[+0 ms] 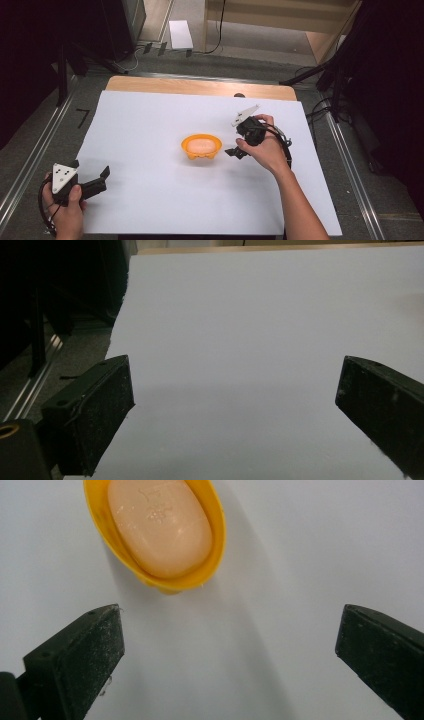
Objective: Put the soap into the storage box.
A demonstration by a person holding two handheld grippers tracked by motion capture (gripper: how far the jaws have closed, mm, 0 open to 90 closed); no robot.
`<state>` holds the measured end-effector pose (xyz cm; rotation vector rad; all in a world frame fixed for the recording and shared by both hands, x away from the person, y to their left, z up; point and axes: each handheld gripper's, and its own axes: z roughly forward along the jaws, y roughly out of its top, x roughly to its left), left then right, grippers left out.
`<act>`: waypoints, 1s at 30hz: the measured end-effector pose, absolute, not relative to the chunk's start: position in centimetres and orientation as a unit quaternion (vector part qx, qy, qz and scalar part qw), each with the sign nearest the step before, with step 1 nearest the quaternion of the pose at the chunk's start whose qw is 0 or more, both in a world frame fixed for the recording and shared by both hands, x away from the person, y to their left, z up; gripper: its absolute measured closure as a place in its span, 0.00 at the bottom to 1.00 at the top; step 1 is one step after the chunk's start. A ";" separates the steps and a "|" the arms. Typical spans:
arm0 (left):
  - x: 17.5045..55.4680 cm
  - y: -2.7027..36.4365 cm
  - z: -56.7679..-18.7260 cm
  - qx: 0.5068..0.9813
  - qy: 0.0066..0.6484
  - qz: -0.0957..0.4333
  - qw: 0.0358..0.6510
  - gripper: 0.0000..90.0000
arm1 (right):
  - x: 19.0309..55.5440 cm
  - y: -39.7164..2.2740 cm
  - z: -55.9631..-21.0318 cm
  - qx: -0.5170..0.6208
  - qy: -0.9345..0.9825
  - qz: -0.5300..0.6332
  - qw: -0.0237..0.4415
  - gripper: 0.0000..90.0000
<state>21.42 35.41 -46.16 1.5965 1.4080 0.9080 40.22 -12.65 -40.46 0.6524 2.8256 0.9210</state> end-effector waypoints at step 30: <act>21.5 35.4 -46.2 0.631 0.558 0.360 0.400 0.04 | 35.1 -19.1 -43.3 0.328 0.877 0.340 0.086 0.00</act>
